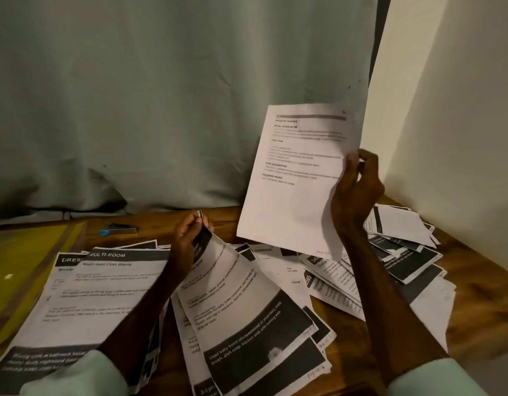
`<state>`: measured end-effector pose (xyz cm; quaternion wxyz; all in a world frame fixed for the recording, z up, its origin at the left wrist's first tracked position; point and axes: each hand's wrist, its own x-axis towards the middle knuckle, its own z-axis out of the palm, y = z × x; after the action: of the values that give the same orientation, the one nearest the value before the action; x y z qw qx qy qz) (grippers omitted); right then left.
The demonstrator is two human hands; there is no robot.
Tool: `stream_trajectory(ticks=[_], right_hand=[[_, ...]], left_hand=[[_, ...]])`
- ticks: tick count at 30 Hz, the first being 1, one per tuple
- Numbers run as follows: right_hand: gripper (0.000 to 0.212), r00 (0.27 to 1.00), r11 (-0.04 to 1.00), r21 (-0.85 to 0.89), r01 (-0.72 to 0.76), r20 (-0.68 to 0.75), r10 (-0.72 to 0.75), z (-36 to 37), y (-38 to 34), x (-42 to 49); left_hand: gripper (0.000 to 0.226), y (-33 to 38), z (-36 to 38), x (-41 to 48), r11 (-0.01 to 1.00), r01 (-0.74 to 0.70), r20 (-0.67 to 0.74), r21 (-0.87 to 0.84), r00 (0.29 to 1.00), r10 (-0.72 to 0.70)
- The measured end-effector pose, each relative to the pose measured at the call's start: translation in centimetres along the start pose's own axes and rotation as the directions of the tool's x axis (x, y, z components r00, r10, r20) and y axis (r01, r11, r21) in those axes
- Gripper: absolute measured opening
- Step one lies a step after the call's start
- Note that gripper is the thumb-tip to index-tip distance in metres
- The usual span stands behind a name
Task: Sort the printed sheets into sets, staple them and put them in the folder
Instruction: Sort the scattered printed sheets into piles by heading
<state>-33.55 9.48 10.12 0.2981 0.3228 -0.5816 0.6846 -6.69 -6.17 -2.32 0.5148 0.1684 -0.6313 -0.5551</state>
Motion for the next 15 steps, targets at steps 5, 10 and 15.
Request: stream_trajectory(ticks=[5, 10, 15], right_hand=[[0.025, 0.977, 0.996, 0.008, -0.088, 0.198, 0.085, 0.5, 1.4, -4.1], [0.016, 0.83, 0.983, -0.051, -0.174, 0.53, 0.174, 0.8, 2.0, -7.3], [0.025, 0.622, 0.962, -0.193, -0.192, 0.735, 0.272, 0.5, 2.1, -10.2]], left_hand=[[0.023, 1.3, 0.3, 0.0, 0.999, 0.025, -0.094, -0.047, 0.995, -0.029], [0.027, 1.5, 0.8, 0.2, 0.999, -0.009, -0.103, 0.035, 0.995, 0.012], [0.028, 0.4, 0.5, 0.1, 0.936, -0.034, -0.004, 0.35, 0.999, 0.038]])
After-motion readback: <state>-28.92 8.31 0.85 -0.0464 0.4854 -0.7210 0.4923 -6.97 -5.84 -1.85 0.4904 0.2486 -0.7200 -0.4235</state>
